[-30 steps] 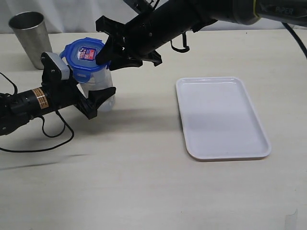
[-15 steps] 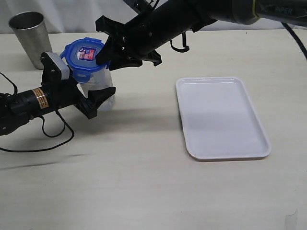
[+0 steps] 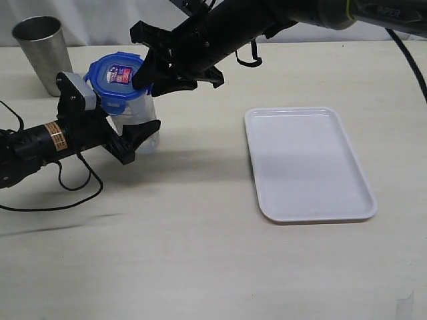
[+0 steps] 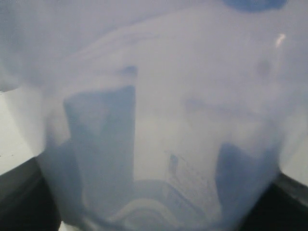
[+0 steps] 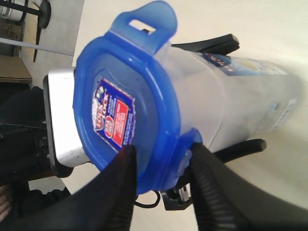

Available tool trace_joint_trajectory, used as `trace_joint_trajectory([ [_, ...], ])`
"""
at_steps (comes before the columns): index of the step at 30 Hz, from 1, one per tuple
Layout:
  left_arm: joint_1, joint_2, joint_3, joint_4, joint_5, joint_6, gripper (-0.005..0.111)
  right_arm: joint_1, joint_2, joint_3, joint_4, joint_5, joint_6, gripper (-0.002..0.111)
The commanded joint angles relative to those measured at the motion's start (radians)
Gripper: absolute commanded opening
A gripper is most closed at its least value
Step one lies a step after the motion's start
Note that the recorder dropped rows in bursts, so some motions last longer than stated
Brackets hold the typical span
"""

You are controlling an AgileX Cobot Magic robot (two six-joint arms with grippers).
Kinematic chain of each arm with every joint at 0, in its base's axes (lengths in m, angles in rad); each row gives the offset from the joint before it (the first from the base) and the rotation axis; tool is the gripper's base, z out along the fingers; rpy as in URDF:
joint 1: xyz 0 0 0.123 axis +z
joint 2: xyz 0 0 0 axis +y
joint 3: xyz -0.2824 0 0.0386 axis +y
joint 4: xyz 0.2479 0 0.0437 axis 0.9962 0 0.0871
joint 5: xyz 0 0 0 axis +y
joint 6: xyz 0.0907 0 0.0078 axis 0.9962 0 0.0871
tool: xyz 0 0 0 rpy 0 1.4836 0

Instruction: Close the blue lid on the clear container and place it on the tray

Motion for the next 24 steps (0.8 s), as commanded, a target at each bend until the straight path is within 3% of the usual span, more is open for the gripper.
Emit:
trace_joint_trajectory([
  [1,-0.013,-0.01,0.005,0.08,-0.012,0.009,0.0,0.009,0.016,-0.037,-0.024,-0.011,-0.007,0.031],
  [20,-0.013,-0.01,0.005,0.089,-0.012,0.007,0.0,0.009,0.084,-0.044,0.142,0.05,-0.088,0.031],
  [24,-0.013,-0.01,0.005,0.091,-0.012,0.007,0.0,0.009,0.084,-0.044,0.1,0.051,-0.096,0.031],
])
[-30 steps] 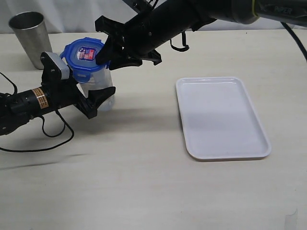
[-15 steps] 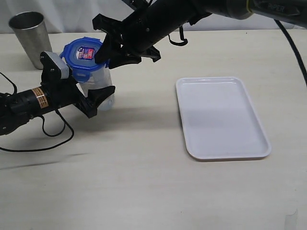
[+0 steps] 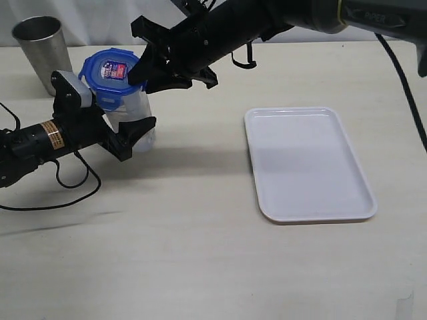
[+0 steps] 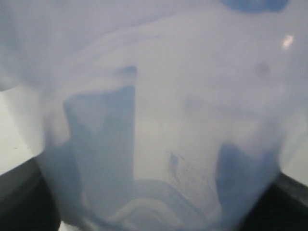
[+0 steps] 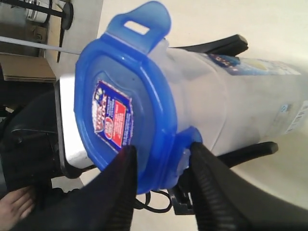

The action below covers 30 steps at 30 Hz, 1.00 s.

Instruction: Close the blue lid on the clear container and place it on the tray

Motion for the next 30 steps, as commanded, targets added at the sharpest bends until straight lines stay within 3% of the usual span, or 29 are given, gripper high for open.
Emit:
trace_joint_trajectory([
  [1,-0.024,-0.01,0.005,0.109,-0.013,0.021,0.0,0.023,0.023,0.002,-0.037,0.008,-0.037,0.031],
  [3,-0.024,-0.01,0.005,0.109,-0.013,0.021,0.0,0.023,0.023,0.002,-0.092,0.003,-0.031,0.035],
  [7,-0.024,-0.01,0.005,0.109,-0.013,0.016,0.0,0.023,0.013,0.002,-0.142,-0.007,-0.033,0.056],
  [16,-0.024,-0.01,0.005,0.092,-0.013,-0.039,0.0,-0.004,-0.062,0.002,-0.221,-0.025,-0.033,0.057],
  [21,-0.024,-0.01,0.005,0.072,-0.013,-0.059,0.0,-0.019,-0.084,0.002,-0.269,0.021,-0.025,0.065],
  [30,-0.024,-0.01,0.005,0.072,-0.013,-0.059,0.0,-0.03,-0.174,0.002,-0.367,-0.011,-0.112,0.065],
])
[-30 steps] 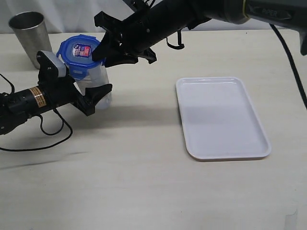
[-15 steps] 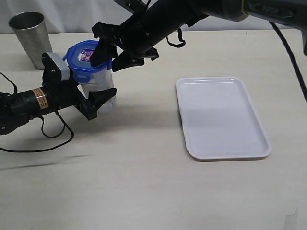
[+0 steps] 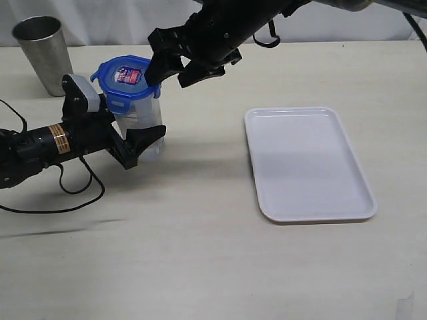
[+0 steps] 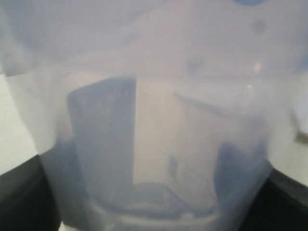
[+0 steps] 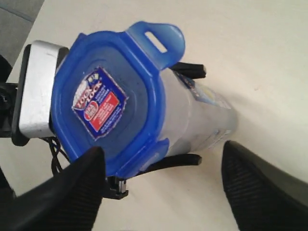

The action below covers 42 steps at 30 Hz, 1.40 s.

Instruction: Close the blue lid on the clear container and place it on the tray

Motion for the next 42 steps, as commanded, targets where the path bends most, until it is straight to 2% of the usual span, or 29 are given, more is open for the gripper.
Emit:
trace_joint_trajectory([
  [1,-0.008,-0.008,0.005,0.008,-0.012,-0.006,0.0,-0.011,-0.1,0.001,-0.078,-0.046,-0.082,0.065],
  [3,-0.008,-0.008,0.005,0.008,-0.012,-0.006,0.0,0.001,-0.153,0.001,-0.083,-0.055,-0.203,0.063],
  [6,-0.008,-0.008,0.005,0.008,-0.012,-0.004,0.0,0.082,-0.21,0.001,-0.151,-0.047,-0.401,0.052],
  [7,-0.008,-0.008,0.005,0.008,-0.012,-0.004,0.0,0.151,-0.219,0.001,-0.272,-0.06,-0.406,0.051],
  [12,-0.008,-0.008,0.005,0.008,-0.012,-0.004,0.0,0.313,-0.198,0.003,-0.653,-0.092,-0.292,0.051],
  [17,-0.008,-0.008,0.005,0.011,-0.012,-0.002,0.0,0.408,-0.136,0.003,-0.798,-0.168,-0.252,0.051],
  [23,-0.008,-0.008,0.005,0.011,-0.012,-0.002,0.0,0.418,-0.077,0.003,-0.824,-0.2,-0.244,0.051],
  [28,-0.008,-0.008,0.005,0.011,-0.012,-0.002,0.0,0.418,-0.039,0.003,-0.943,-0.199,-0.184,0.047],
  [35,-0.008,-0.008,0.005,0.009,-0.012,-0.002,0.0,0.418,-0.019,0.003,-0.943,-0.202,-0.181,0.044],
  [42,-0.008,-0.008,0.005,0.009,-0.012,-0.002,0.0,0.464,0.031,0.003,-1.008,-0.19,-0.177,0.042],
])
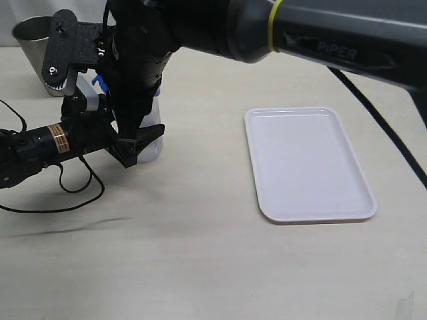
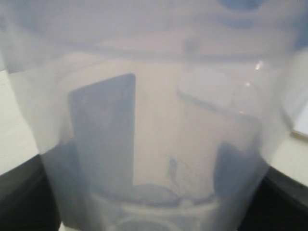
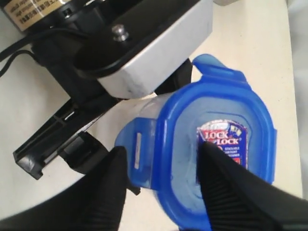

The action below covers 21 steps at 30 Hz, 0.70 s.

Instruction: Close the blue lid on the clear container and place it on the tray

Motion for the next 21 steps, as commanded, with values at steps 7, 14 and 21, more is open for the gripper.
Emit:
trace_joint_trajectory([
  [7,-0.008,-0.008,0.005,0.017,-0.016,0.011,0.0,0.055,0.106,0.005,-0.139,0.073,0.024,0.035],
  [14,-0.008,-0.008,0.005,0.017,-0.016,0.011,0.0,0.055,0.132,0.005,-0.158,0.115,0.004,0.032],
  [21,-0.008,-0.008,0.005,0.017,-0.016,0.011,0.0,0.055,0.132,0.007,-0.161,0.114,0.002,0.023],
])
